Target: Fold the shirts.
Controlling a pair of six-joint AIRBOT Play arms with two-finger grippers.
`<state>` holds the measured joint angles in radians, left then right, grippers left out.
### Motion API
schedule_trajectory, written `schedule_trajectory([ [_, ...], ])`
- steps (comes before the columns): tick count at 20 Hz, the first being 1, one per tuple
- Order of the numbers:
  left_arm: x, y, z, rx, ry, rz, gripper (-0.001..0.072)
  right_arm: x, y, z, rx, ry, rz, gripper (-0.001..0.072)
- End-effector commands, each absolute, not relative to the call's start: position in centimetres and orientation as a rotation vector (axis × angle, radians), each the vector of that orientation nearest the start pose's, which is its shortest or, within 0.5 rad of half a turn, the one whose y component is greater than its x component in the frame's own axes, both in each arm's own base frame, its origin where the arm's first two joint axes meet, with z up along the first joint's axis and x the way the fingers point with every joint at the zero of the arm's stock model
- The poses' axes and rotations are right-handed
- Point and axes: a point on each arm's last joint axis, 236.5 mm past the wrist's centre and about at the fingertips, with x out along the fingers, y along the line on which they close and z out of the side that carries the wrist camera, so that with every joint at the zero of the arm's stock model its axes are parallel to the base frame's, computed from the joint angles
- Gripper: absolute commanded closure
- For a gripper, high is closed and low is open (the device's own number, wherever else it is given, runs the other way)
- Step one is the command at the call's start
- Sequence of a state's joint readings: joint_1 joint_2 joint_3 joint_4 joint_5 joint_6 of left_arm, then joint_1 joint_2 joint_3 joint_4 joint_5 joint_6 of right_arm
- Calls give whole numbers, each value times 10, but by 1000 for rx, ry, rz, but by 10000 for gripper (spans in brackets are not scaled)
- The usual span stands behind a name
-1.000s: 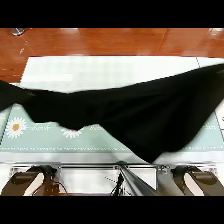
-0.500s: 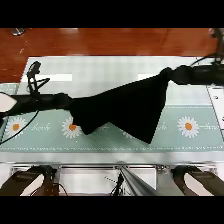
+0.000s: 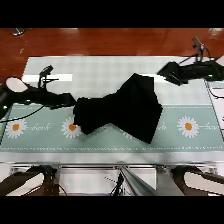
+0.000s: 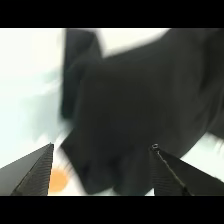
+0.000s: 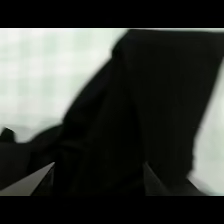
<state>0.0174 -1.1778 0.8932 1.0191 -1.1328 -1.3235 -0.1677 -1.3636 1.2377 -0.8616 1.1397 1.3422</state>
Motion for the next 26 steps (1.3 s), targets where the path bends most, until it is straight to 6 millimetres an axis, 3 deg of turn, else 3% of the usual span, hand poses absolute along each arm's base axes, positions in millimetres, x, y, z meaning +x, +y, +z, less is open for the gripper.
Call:
schedule_trajectory([
  [1, 280, -78, -18, -407, 1454, -409, 7, 360, -12, 16, 428, 1330, 184, 87],
  [2, 268, -89, -23, -469, 1446, -457, 7, 340, -27, 1, 468, 1334, 116, 87],
  [3, 255, -108, -28, -549, 1435, -521, 7, 325, -30, -12, 547, 1310, 65, 88],
  [5, 234, -139, -43, -704, 1419, -582, 7, 292, -10, -39, 660, 1260, 63, 95],
  [8, 224, -164, -67, -810, 1374, -569, 7, 255, 18, -62, 724, 1242, 68, 95],
  [11, 216, -185, -84, -733, 1375, -571, 7, 242, 26, -63, 718, 1242, 79, 95],
  [15, 235, -207, -93, -638, 1272, -517, 13, 241, 25, -64, 714, 1244, 77, 95],
  [16, 238, -210, -92, -627, 1258, -508, 175, 239, 26, -64, 711, 1255, 81, 95],
  [17, 240, -215, -88, -615, 1249, -527, 692, 236, 28, -65, 715, 1266, 89, 95],
  [20, 251, -224, -68, -614, 1220, -586, 686, 221, 40, -74, 723, 1325, 108, 96],
  [22, 261, -228, -55, -611, 1189, -605, 686, 211, 59, -81, 716, 1382, 142, 96],
  [26, 271, -233, -41, -608, 1157, -628, 686, 215, 92, -100, 692, 1440, 178, 96],
])
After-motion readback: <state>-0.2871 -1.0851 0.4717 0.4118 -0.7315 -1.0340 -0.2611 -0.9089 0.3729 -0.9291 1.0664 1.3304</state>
